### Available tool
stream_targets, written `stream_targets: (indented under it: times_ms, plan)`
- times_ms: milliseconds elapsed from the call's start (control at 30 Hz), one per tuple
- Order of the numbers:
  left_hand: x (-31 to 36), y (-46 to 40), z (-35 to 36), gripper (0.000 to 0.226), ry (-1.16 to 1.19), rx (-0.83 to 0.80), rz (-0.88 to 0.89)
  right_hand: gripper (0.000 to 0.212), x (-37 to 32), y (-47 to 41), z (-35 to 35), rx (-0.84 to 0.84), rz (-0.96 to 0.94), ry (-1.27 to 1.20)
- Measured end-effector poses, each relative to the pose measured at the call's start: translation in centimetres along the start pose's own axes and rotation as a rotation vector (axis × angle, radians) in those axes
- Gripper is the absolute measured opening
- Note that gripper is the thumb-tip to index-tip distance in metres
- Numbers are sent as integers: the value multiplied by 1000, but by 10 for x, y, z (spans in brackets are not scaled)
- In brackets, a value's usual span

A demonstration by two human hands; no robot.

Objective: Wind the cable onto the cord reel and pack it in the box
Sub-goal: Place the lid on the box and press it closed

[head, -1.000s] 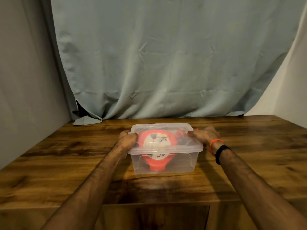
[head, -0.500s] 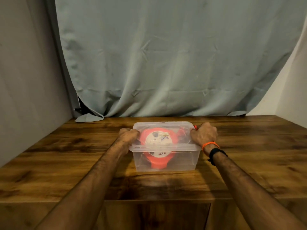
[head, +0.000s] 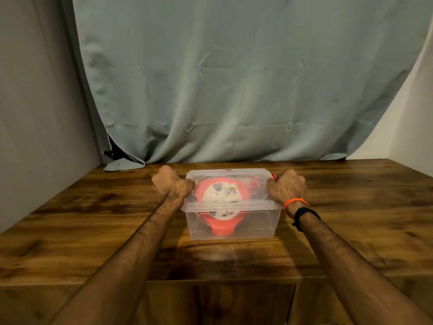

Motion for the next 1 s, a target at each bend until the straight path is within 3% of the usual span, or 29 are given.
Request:
stream_targets:
  times_ms: [100, 233, 400, 533, 600, 733, 1000]
  plan:
    - [4, 1, -1, 43, -29, 36, 16, 33, 1, -1, 0, 3, 6, 4]
    - [14, 14, 1, 27, -182, 79, 178, 31, 1, 1, 0, 13, -7, 25]
    - [12, 29, 2, 23, -340, -48, 329, 36, -6, 9, -8, -54, -97, 161]
    - [29, 61, 0, 33, -298, -184, 781, 42, -35, 41, -24, 39, -575, 214]
    - [31, 77, 5, 41, -362, -293, 950, 43, -43, 62, -22, -48, -800, 230]
    - [17, 88, 23, 49, -546, -373, 1011, 54, -38, 84, -1, -257, -933, 383]
    - [27, 46, 53, 52, -590, -311, 1044, 53, -53, 38, 35, -253, -959, 463]
Point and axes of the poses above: each hand's wrist, its own y-axis away from the middle knuckle, its own z-axis out of the palm, x = y × z, the point moved 5 cm from there along -y, towards the middle knuckle, and after that the axes turned 3 degrees about -x, right-handed, at the moved point
